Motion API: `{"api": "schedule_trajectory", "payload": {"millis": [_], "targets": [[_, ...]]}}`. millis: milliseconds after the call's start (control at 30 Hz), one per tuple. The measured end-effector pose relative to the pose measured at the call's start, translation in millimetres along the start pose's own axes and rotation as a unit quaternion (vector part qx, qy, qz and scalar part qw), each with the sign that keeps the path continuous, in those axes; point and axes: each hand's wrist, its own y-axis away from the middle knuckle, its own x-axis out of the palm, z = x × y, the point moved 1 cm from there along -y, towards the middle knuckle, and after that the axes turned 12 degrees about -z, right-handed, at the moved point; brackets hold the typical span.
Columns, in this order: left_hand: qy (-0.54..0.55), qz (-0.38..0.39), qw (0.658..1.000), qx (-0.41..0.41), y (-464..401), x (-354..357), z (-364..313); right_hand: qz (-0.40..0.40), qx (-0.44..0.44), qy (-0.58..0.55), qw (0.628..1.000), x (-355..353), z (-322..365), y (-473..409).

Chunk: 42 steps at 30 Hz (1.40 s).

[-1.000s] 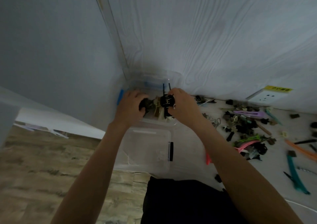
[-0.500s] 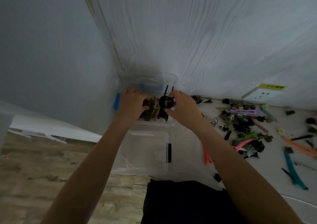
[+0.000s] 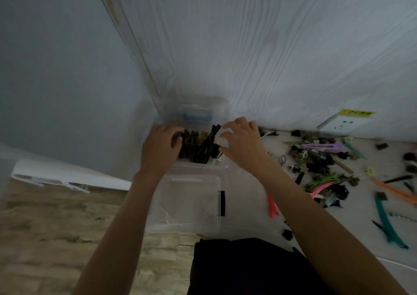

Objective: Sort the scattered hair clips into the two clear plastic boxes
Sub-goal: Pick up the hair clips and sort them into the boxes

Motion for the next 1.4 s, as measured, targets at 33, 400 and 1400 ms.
{"api": "schedule_trajectory", "payload": {"millis": [33, 400, 1400], "targets": [[0.006, -0.013, 1.000, -0.001, 0.7, 1.3, -3.0, -0.031, 0.003, -0.013, 0.999, 1.2, 1.9, 3.4], [0.125, -0.054, 0.988, 0.068, 20.7, 32.9, -103.7, -0.118, 0.026, -0.201, 0.972, -9.7, -34.4, 65.1], [-0.037, 0.143, 0.984, 0.099, 134.4, 242.2, -331.1, 0.006, 0.362, -0.125, 0.924, 53.7, -359.9, 329.5]]}}
